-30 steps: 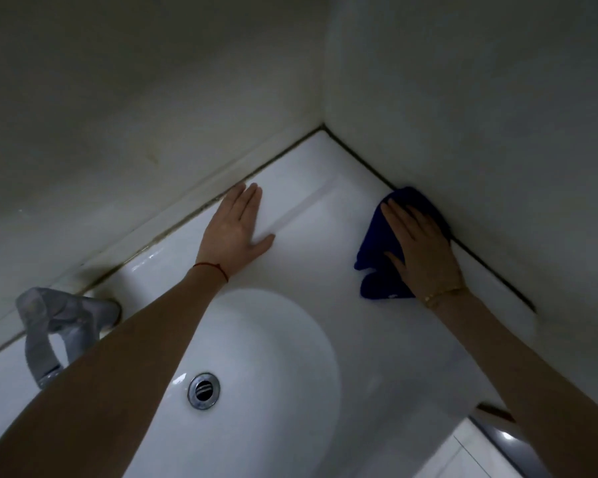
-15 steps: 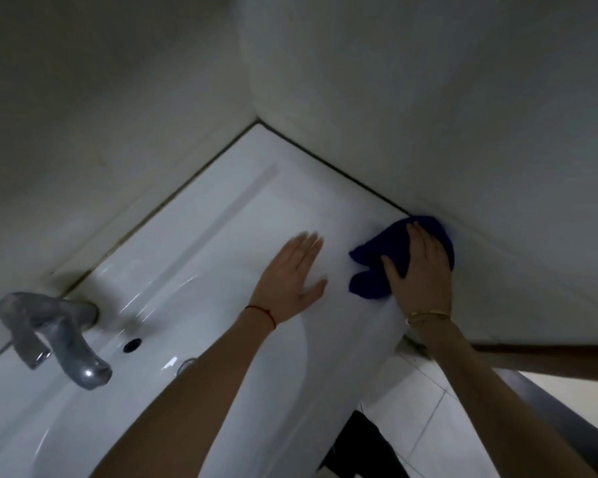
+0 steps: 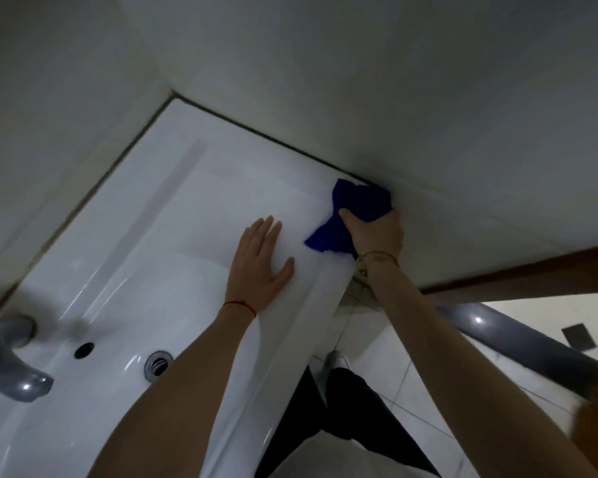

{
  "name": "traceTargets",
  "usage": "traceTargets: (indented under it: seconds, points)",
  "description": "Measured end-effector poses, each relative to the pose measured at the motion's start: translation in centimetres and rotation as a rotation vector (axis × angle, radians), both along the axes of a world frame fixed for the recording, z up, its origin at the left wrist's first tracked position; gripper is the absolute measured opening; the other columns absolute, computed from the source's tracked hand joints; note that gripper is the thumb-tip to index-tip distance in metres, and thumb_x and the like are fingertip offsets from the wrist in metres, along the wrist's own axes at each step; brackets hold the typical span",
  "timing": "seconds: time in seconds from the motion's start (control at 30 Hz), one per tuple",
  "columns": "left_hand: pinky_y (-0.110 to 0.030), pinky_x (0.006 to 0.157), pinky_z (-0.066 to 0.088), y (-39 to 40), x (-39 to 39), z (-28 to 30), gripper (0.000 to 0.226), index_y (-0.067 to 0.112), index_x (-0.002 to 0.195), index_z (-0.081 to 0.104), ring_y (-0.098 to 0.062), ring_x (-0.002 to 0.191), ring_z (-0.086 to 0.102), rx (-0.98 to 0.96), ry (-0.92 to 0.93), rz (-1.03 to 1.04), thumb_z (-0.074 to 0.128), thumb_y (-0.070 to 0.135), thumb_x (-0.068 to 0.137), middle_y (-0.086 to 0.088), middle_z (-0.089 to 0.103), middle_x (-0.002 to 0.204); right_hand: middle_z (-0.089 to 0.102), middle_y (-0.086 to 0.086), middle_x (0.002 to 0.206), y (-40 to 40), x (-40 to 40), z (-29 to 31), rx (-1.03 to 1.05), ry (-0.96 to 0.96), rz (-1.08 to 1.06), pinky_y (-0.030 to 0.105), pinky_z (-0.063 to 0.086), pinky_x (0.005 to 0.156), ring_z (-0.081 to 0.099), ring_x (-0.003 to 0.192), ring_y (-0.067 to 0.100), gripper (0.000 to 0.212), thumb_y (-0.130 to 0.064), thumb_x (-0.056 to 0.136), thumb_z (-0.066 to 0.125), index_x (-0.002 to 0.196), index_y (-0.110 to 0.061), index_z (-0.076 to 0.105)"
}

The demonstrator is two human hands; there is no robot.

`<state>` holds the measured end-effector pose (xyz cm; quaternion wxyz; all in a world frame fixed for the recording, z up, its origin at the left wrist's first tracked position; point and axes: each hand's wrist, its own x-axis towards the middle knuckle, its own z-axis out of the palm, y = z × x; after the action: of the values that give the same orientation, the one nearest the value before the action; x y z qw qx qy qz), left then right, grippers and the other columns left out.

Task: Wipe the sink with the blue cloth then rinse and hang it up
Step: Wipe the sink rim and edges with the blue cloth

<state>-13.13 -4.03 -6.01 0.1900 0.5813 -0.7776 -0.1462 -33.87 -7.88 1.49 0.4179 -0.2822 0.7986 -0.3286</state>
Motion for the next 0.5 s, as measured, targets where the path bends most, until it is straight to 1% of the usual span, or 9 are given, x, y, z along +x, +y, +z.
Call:
traceTargets:
  seconds: [0.03,0.1,0.17,0.23,0.3,0.33,0.4,0.5]
  points:
    - [-0.044,0.121,0.021,-0.1,0.0,-0.1,0.067,0.006,0.149,0.035,-0.024,0.147,0.025,0.003,-0.004,0.003,0.057,0.038,0.094,-0.011,0.034,0.156,0.051,0.009,0.137,1.1,0.5,-0.3,0.001,-0.003,-0.002,0.024,0.040,0.101,0.051,0.121,0.023,0.091,-0.044,0.071,0.080,0.140,-0.004,0.035]
    - [-0.042,0.122,0.019,-0.2,-0.1,-0.3,0.069,0.007,0.150,0.033,-0.023,0.147,0.023,0.005,-0.016,0.004,0.057,0.039,0.094,-0.010,0.032,0.157,0.052,0.009,0.134,3.8,1.9,-1.2,0.013,0.009,0.009,0.019,0.036,0.092,0.052,0.119,0.022,0.086,-0.045,0.073,0.078,0.137,-0.005,0.037]
    - [-0.042,0.122,0.019,-0.2,-0.1,-0.5,0.069,0.006,0.150,0.034,-0.023,0.147,0.024,-0.004,-0.007,-0.001,0.057,0.039,0.094,-0.010,0.033,0.157,0.054,0.010,0.131,4.8,2.4,-1.6,0.027,0.008,0.007,0.018,0.035,0.087,0.054,0.116,0.023,0.080,-0.044,0.075,0.076,0.134,-0.004,0.040]
    - [-0.042,0.122,0.020,-0.2,0.0,-0.4,0.068,0.006,0.149,0.035,-0.024,0.147,0.026,-0.014,-0.006,0.004,0.057,0.040,0.094,-0.010,0.034,0.156,0.056,0.012,0.129,3.0,1.5,-1.7,0.072,-0.013,-0.008,0.021,0.042,0.089,0.055,0.114,0.025,0.074,-0.046,0.078,0.073,0.130,0.000,0.045]
    - [-0.040,0.123,0.018,-0.3,0.0,-0.4,0.068,0.007,0.149,0.036,-0.024,0.147,0.026,-0.013,-0.023,0.009,0.055,0.041,0.094,-0.010,0.035,0.156,0.059,0.014,0.125,0.5,0.0,-1.7,0.080,-0.022,-0.031,0.029,0.049,0.093,0.057,0.110,0.026,0.071,-0.052,0.080,0.069,0.126,-0.001,0.051]
    - [-0.039,0.123,0.017,-0.2,0.0,-0.4,0.067,0.007,0.149,0.036,-0.024,0.147,0.026,-0.011,-0.023,0.010,0.054,0.042,0.094,-0.010,0.035,0.156,0.059,0.014,0.125,-0.4,-0.5,-1.7,0.065,-0.004,-0.036,0.030,0.050,0.092,0.058,0.110,0.026,0.072,-0.055,0.080,0.068,0.126,-0.002,0.051]
    - [-0.040,0.123,0.018,-0.2,0.0,-0.3,0.067,0.006,0.148,0.037,-0.025,0.146,0.027,-0.016,-0.011,0.013,0.056,0.040,0.094,-0.010,0.036,0.155,0.057,0.013,0.128,-0.7,-0.4,-2.0,0.025,0.030,-0.044,0.026,0.047,0.090,0.057,0.111,0.026,0.074,-0.056,0.080,0.067,0.128,-0.003,0.047]
    - [-0.043,0.121,0.022,-0.2,0.0,-0.3,0.067,0.005,0.147,0.038,-0.026,0.145,0.030,-0.033,0.009,0.009,0.060,0.037,0.093,-0.012,0.037,0.154,0.056,0.013,0.128,2.2,1.5,-2.6,0.005,0.068,-0.046,0.021,0.039,0.085,0.055,0.112,0.026,0.073,-0.053,0.082,0.066,0.129,-0.002,0.043]
